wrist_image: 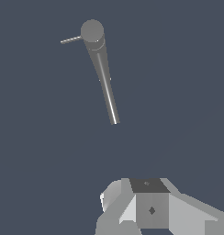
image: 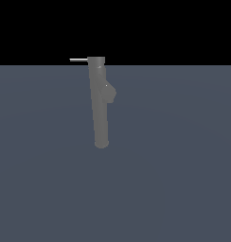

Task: Turn on the faucet by rotating a designated handle.

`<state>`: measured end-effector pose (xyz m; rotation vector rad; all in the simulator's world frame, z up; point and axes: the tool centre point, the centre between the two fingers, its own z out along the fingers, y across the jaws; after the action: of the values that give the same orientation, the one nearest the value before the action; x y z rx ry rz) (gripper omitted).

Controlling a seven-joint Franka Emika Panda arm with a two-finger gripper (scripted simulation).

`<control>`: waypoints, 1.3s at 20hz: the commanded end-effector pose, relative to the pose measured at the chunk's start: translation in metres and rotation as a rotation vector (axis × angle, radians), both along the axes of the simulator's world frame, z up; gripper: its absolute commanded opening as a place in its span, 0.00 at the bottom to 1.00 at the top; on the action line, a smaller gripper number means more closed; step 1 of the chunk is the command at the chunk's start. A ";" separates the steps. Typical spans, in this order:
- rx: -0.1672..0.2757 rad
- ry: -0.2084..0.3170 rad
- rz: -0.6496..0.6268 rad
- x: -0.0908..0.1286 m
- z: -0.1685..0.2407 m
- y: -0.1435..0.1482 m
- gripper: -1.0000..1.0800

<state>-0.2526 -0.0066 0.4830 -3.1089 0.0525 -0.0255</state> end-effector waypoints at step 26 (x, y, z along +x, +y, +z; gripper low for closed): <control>-0.014 0.006 0.108 0.118 -0.084 0.045 0.00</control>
<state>-0.1454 0.0332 0.4074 -3.1196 -0.0999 -0.0141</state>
